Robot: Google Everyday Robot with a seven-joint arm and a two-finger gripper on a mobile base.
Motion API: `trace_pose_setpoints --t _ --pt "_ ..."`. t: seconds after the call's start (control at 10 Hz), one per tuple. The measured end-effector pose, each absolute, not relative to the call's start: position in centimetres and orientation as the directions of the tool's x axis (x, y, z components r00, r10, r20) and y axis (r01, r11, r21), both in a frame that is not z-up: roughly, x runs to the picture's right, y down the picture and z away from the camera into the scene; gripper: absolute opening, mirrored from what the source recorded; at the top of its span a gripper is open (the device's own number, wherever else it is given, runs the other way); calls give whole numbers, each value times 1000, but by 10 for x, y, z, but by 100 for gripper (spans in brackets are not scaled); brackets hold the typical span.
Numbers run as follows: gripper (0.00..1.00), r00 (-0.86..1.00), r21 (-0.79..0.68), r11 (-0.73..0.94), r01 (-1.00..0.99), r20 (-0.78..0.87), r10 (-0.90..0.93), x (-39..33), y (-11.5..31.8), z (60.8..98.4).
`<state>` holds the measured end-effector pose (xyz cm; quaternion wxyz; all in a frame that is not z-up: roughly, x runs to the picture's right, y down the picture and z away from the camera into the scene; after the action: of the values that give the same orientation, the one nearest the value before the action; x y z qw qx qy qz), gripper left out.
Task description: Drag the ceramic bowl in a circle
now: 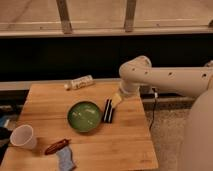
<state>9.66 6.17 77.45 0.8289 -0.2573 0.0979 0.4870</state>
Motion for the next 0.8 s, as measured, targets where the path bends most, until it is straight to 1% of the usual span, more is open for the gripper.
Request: trace_pose_setpoints --t 0.2,0.5,0.7,0.8 --pt "80 546 -390 405 -827 -385 744 65 59 784" --pt "80 633 -479 447 -756 -359 685 14 65 802" --pt "80 712 -567 480 -669 -304 633 -32 69 812" --pt "80 738 -599 490 -634 -277 616 -43 72 813"
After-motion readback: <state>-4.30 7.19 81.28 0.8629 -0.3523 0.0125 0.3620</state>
